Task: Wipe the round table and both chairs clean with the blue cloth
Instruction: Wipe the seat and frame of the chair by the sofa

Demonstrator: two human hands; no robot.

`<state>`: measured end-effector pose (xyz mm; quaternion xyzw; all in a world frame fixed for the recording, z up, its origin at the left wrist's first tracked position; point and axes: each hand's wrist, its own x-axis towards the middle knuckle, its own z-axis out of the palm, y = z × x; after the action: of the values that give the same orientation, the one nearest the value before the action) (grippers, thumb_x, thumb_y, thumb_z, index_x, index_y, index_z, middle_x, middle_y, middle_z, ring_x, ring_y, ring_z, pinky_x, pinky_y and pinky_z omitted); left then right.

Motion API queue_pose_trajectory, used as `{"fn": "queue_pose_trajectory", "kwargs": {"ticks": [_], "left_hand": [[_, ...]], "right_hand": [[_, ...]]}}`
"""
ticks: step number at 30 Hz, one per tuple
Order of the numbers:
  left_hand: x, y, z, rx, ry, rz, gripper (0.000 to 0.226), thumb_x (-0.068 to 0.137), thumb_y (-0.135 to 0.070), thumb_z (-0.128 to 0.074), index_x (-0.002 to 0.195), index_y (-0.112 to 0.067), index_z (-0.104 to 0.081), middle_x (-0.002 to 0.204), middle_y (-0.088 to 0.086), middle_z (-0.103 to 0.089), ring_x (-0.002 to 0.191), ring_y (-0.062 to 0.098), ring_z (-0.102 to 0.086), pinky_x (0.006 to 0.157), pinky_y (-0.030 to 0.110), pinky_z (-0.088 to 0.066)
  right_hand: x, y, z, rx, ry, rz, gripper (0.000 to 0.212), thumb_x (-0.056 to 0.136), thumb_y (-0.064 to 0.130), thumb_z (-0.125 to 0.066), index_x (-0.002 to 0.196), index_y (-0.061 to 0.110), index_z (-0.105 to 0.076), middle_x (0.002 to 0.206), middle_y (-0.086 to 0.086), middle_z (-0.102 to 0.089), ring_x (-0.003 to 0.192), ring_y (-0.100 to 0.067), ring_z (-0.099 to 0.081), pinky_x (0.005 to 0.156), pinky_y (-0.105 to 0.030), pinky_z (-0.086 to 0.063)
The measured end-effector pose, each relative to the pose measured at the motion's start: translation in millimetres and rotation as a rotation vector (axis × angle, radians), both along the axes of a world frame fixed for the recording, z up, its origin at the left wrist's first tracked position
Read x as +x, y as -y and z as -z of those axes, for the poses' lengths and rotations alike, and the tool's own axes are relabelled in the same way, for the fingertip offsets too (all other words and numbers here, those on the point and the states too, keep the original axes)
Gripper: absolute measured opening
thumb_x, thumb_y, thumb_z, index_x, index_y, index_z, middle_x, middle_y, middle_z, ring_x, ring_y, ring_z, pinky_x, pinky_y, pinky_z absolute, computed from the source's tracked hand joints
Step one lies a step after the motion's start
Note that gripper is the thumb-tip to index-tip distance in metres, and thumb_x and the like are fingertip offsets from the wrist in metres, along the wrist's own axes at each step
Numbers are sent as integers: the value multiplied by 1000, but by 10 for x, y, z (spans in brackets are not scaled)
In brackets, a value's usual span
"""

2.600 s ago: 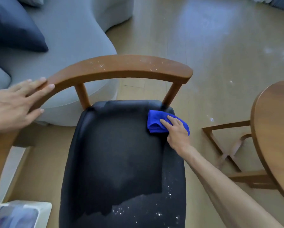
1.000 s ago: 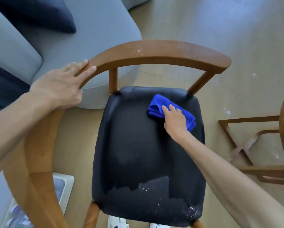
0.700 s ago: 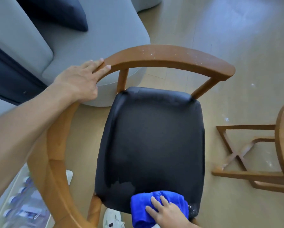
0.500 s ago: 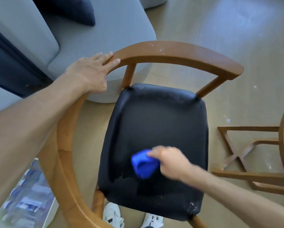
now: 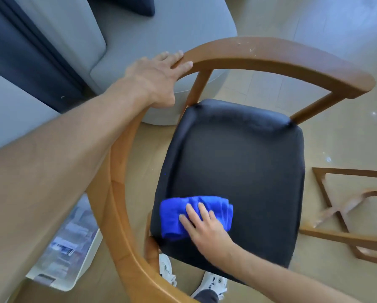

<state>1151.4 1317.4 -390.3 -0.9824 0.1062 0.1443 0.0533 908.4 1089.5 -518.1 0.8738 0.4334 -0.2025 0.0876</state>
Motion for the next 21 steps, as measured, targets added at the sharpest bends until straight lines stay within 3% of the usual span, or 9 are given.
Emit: {"fn": "queue_pose_trajectory", "kwargs": {"ticks": [2,4,5,6,7,9,13,17,21], "left_hand": [[-23,-5,-15,5,-11,-8,73,93,-20,-41,153,-33,-2,162,-5,4,149,17,-4,113,44,-25],[-26,5,-38,-3,-12,-14,73,93,-20,-42,153,-32,-2,162,-5,4,149,18,-4,113,44,-25],[-21,14,-44,-4,-9,-12,74,93,-20,-42,153,-32,-2,162,-4,4,149,18,-4,113,44,-25],[-16,15,-52,0,-4,-10,74,93,-20,-42,153,-32,-1,162,-4,4,149,18,-4,113,44,-25],[-10,12,-57,4,-1,-5,74,93,-21,-43,153,-32,-1,162,-3,4,149,19,-4,113,44,-25],[-8,5,-46,5,-5,-2,75,93,-21,-43,153,-32,0,163,-3,5,149,19,-4,114,45,-25],[-9,-21,-35,7,10,-5,76,92,-20,-45,153,-33,-1,163,-3,4,149,21,-4,114,46,-25],[-11,-17,-38,5,11,-8,77,91,-20,-45,153,-34,-1,163,-3,3,149,20,-5,115,46,-24],[26,-43,-33,-17,10,-3,77,90,-19,-45,152,-35,-2,162,-5,2,148,19,-7,114,48,-26]], "right_hand": [[-401,322,-221,-104,-201,-67,39,53,65,-74,89,49,-73,95,17,-73,81,-7,-71,60,-20,-56],[-485,602,-385,-196,-245,-160,28,52,80,-54,76,68,-63,80,37,-66,76,13,-64,64,-6,-51],[-364,627,-511,-289,-378,-171,26,60,76,-52,81,66,-64,84,36,-66,82,13,-63,72,-8,-51],[-217,622,-614,-385,-578,-230,24,74,63,-57,92,54,-69,96,25,-69,94,3,-64,83,-19,-51],[-74,649,-588,-294,-699,-332,22,85,41,-59,104,37,-70,110,10,-69,107,-14,-61,92,-31,-47],[241,526,-566,35,-654,-421,37,84,7,-53,116,17,-66,126,-8,-61,117,-29,-53,94,-39,-42],[919,-155,-476,347,-416,18,56,78,-6,-50,128,15,-59,138,-7,-53,124,-33,-49,98,-43,-45],[998,-824,-206,232,-122,53,48,94,7,-44,140,17,-40,149,-6,-33,132,-34,-33,104,-44,-34],[487,-554,21,46,6,-307,34,95,19,-44,127,26,-54,139,1,-49,124,-29,-49,97,-41,-45]]}}
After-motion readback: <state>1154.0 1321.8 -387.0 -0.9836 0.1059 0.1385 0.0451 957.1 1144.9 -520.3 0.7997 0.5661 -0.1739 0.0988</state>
